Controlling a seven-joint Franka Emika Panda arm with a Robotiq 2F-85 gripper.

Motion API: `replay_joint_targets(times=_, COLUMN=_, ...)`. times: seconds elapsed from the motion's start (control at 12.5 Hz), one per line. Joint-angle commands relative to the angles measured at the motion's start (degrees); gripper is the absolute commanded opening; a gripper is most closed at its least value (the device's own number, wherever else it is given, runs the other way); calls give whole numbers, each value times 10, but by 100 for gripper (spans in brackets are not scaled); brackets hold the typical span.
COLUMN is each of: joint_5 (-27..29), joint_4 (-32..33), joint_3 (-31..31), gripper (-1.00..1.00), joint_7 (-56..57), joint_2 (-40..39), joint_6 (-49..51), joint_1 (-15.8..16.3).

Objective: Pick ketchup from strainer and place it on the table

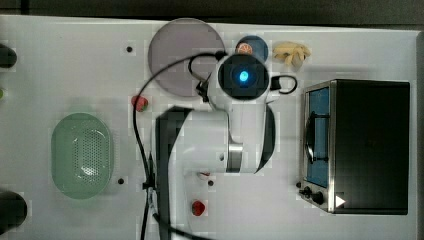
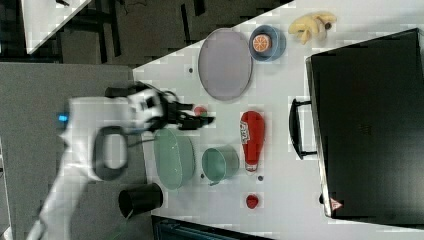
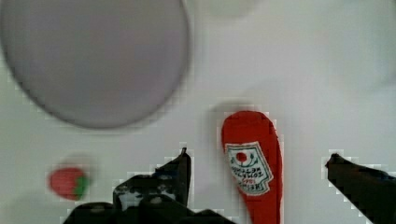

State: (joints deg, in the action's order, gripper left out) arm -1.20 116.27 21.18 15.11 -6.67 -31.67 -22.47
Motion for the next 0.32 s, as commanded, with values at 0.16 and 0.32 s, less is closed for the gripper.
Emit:
replay_joint_targets(times=0.16, joint_5=18, joint_4=-138, joint_3=2, gripper=100, joint_7=-88, joint_2=28, joint_6=137, joint_1=-4)
replay_joint_targets(times=0.32, joint_5=18, joint_4=-190, joint_3=1, gripper=100, joint_7=-92, joint_2=28, joint_6=181, joint_1=-4)
